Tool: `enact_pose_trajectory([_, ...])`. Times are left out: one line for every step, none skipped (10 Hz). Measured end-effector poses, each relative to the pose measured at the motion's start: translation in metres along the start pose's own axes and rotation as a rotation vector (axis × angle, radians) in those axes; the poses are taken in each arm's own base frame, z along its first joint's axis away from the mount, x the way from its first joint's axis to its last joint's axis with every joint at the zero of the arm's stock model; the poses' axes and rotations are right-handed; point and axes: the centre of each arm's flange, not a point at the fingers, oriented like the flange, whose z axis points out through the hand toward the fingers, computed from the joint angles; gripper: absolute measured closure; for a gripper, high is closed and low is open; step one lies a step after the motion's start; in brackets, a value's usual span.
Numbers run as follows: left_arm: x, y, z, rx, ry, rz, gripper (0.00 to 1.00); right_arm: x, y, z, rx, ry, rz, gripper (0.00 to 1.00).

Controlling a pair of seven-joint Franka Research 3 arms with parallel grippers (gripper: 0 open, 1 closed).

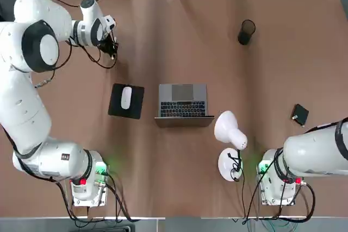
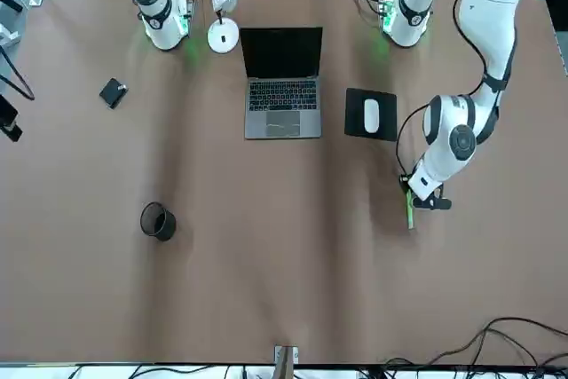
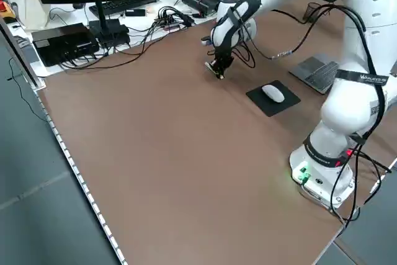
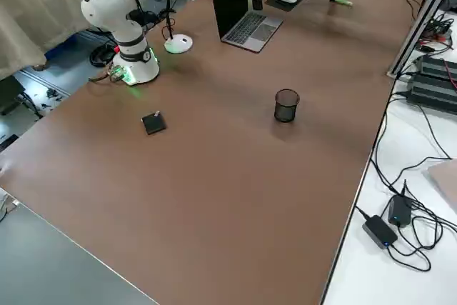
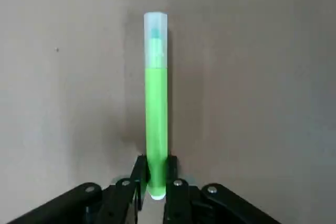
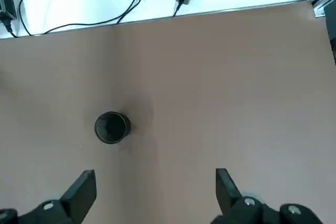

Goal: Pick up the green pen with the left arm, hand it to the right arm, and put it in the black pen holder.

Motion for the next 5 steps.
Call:
enact_pose_trajectory([0.006,0.002,-0.013,-0.002,0.025,0.019,0.81,0.000,0.000,0.000,0.000,0.000,0.000,0.00])
enact_pose_trajectory([0.014,0.007,-0.033,-0.005,0.049,0.049,0.81,0.000,0.000,0.000,0.000,0.001,0.000,0.00])
enact_pose_trajectory([0.024,0.012,-0.060,-0.007,0.050,0.082,0.81,0.000,0.000,0.000,0.000,0.001,0.000,0.00])
enact_pose_trajectory([0.036,0.019,-0.090,-0.009,0.040,0.121,0.81,0.000,0.000,0.000,0.000,0.001,0.000,0.00])
enact_pose_trajectory([0.050,0.029,-0.120,-0.013,0.030,0.172,0.81,0.000,0.000,-0.001,0.000,0.002,0.000,0.00])
